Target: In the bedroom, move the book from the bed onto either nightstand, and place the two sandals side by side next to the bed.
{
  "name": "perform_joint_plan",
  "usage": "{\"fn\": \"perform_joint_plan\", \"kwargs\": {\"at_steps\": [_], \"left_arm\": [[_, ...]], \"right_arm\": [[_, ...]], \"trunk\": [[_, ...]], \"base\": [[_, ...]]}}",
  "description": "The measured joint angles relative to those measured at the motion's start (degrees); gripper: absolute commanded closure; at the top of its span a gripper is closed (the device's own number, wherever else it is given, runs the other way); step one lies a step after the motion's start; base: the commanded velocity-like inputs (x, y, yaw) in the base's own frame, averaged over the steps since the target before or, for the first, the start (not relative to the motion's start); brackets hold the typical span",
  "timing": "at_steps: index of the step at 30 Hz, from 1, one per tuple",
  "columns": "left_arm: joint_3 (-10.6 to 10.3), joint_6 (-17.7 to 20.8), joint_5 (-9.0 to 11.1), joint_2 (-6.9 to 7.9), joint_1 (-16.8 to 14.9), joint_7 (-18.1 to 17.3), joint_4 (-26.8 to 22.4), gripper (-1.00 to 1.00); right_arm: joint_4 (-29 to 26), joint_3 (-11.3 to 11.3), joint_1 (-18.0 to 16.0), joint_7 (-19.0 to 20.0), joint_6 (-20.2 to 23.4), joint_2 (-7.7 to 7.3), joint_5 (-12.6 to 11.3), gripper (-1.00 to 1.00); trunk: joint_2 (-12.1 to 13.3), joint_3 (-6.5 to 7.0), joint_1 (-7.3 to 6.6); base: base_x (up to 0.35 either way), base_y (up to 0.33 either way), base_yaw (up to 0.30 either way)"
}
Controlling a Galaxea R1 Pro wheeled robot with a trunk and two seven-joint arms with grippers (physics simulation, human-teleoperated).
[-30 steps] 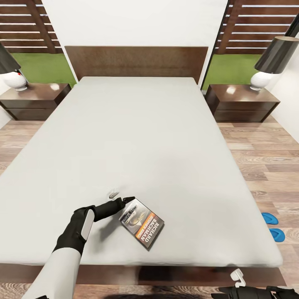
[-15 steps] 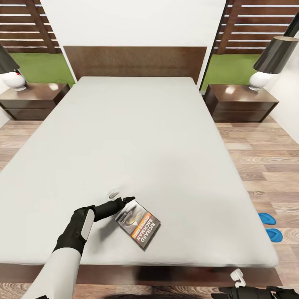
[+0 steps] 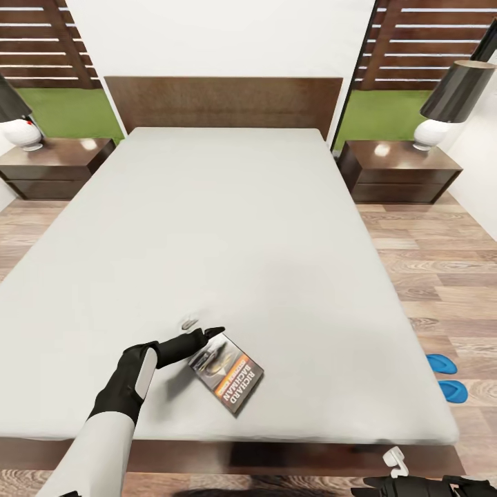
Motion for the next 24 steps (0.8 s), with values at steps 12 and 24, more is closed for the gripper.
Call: {"fn": "perform_joint_plan", "kwargs": {"at_steps": [12,24], "left_arm": [[-0.07,-0.01,0.0,-0.06,0.0,0.0,0.0,-1.0],[-0.1,0.0,0.01,-0.05,0.0,0.02,0.01,-1.0]], "right_arm": [[0.0,0.0,0.0,0.0,-0.02,0.0,0.0,-1.0],[-0.01,0.01,0.0,0.01,0.0,0.0,0.0,-1.0]], "trunk": [[0.0,0.0,0.0],[0.0,0.0,0.0]], "base": [[0.0,-0.006,0.0],[0.0,-0.118,0.0]]}}
